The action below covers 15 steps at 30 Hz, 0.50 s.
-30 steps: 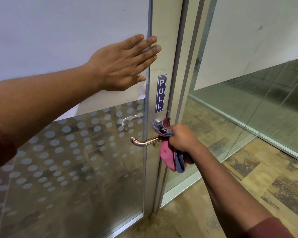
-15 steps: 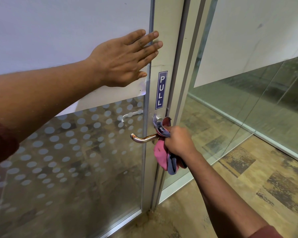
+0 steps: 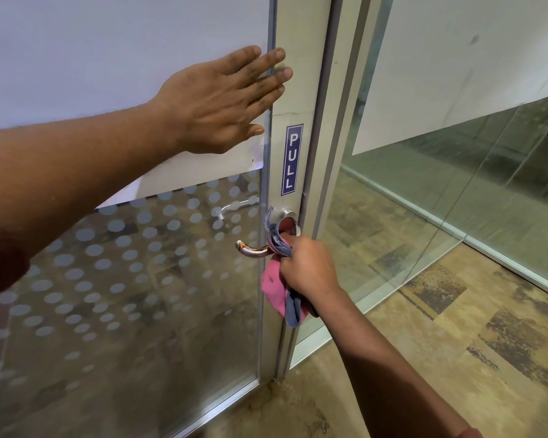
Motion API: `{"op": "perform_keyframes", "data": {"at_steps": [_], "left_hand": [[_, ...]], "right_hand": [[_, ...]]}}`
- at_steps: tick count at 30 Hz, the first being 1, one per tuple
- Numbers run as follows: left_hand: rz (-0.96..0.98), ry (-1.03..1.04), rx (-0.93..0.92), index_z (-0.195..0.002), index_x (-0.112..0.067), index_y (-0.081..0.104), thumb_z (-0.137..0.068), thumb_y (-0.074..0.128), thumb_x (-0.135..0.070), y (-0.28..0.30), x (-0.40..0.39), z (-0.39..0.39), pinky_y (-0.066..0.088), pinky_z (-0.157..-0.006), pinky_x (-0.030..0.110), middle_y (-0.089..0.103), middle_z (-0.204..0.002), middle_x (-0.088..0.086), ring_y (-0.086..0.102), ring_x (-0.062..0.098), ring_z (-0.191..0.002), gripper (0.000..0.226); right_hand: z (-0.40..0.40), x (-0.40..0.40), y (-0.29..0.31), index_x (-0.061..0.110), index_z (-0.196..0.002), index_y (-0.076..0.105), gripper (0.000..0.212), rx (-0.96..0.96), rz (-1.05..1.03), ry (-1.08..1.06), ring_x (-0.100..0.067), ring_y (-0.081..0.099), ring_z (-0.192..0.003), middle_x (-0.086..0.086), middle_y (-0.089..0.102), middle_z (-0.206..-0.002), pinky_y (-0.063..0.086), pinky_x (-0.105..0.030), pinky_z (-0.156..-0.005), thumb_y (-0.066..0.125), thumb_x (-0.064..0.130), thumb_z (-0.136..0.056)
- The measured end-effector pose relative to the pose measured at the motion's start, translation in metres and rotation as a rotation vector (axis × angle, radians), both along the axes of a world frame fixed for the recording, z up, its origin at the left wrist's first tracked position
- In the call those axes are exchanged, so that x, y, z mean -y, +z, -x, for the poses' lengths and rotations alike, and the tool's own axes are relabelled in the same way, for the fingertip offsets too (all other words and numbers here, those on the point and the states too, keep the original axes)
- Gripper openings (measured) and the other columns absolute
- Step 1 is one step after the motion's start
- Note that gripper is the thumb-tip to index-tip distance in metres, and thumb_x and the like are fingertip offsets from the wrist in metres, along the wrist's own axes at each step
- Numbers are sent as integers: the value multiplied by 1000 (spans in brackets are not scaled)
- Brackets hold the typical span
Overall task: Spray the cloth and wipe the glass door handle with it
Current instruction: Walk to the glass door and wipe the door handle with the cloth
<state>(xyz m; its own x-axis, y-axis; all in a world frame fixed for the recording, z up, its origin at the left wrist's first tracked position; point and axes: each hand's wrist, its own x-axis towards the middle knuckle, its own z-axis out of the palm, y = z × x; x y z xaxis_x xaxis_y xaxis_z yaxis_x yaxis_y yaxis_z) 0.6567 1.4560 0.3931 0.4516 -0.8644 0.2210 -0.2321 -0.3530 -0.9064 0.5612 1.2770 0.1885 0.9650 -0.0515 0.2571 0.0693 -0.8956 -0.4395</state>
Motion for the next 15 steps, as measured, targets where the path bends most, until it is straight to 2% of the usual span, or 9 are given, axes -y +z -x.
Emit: {"op": "perform_keyframes", "data": {"at_steps": [2, 4, 5, 7, 11, 15], "left_hand": [[-3, -5, 3, -157, -2, -9, -97, -24, -42, 0, -1, 0, 10, -128, 47, -8, -168, 20, -10, 37, -156, 74], [-16, -9, 8, -157, -2, -10, -97, -25, -42, -1, 0, -1, 9, -128, 46, -9, -168, 20, -10, 36, -156, 74], [-20, -9, 7, -157, -2, -11, -97, -25, -42, -1, 0, -1, 9, -128, 46, -9, -168, 20, -11, 36, -156, 74], [-13, -4, 1, -157, -3, -10, -97, -24, -43, -1, 0, -1, 8, -128, 46, -8, -168, 19, -11, 35, -156, 74], [10, -14, -19, -158, -3, -10, -97, -23, -43, -1, 0, -2, 9, -128, 46, -8, -168, 18, -11, 35, -157, 74], [11, -38, -26, -158, -3, -7, -98, -21, -43, -2, 0, -5, 9, -128, 47, -5, -168, 19, -9, 36, -157, 74]], "right_hand": [[-1, 5, 4, 19, -100, 73, 28, -64, -127, 25, -40, 65, -86, -17, 73, -90, 44, -33, -64, 57, 9, -79], [-5, 21, 10, 14, -78, 70, 17, -108, -343, 31, -32, 66, -75, -13, 71, -77, 48, -34, -65, 55, 7, -76], [-7, 31, 16, 15, -71, 68, 18, -110, -454, 22, -24, 64, -69, -6, 69, -70, 47, -31, -63, 55, 4, -77], [-11, 49, 31, 22, -69, 69, 31, -143, -584, 14, -11, 59, -62, 5, 65, -66, 47, -25, -61, 55, -4, -82], [-23, 61, 39, 20, -73, 69, 32, -272, -537, 34, -10, 60, -57, 1, 66, -67, 48, -22, -55, 53, -3, -88], [-32, 54, 24, 10, -79, 72, 26, -282, -517, 21, -10, 54, -55, 2, 62, -64, 40, -19, -49, 52, -4, -87]]}}
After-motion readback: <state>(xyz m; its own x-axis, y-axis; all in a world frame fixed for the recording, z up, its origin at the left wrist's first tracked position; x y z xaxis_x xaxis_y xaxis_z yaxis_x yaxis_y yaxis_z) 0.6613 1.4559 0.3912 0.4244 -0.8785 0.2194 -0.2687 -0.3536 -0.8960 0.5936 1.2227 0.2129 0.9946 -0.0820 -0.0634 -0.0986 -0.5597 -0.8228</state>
